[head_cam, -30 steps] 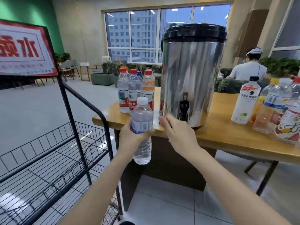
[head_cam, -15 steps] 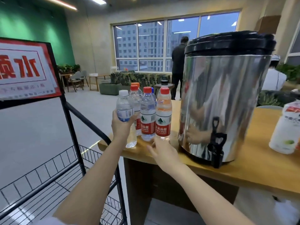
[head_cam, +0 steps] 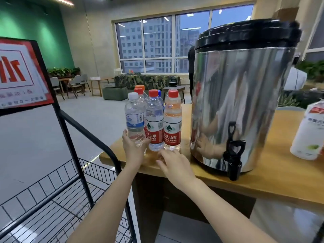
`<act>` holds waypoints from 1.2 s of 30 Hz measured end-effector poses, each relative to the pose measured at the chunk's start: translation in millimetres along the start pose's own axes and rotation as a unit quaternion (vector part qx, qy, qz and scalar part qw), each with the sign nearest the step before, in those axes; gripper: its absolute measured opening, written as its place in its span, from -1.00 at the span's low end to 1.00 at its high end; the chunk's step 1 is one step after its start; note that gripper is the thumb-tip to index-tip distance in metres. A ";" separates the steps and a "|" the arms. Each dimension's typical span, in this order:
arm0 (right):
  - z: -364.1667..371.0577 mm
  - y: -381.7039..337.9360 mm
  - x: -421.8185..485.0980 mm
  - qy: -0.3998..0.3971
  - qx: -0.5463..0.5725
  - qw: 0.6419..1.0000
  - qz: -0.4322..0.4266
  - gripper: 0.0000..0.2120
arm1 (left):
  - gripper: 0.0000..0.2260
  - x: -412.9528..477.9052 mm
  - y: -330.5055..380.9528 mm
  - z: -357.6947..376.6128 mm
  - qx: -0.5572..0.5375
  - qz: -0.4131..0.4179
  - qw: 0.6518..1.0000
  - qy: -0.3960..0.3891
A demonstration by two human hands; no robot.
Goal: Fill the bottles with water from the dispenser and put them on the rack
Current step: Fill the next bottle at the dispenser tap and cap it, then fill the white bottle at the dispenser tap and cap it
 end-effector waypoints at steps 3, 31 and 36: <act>-16.3 -8.9 -9.3 0.014 -0.003 1.000 -0.024 -0.75 | -0.10 -27.1 16.8 -5.1 0.074 0.041 0.995 0.057; -260.8 179.7 -209.6 0.198 -0.013 0.952 0.232 -0.48 | -0.68 -272.1 238.4 235.3 -0.087 0.127 0.945 -0.289; -258.7 225.3 -188.2 0.178 0.110 0.942 0.264 -0.43 | -0.50 -233.8 252.9 309.1 -0.081 0.042 0.935 -0.342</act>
Point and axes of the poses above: each hand's wrist, its own x-axis towards the middle knuckle, its own z-axis out of the palm, y = z × x, the point moved 1 cm from there along x, towards the middle knuckle, and after that the axes turned 9 degrees about x, right-handed, at the moved point
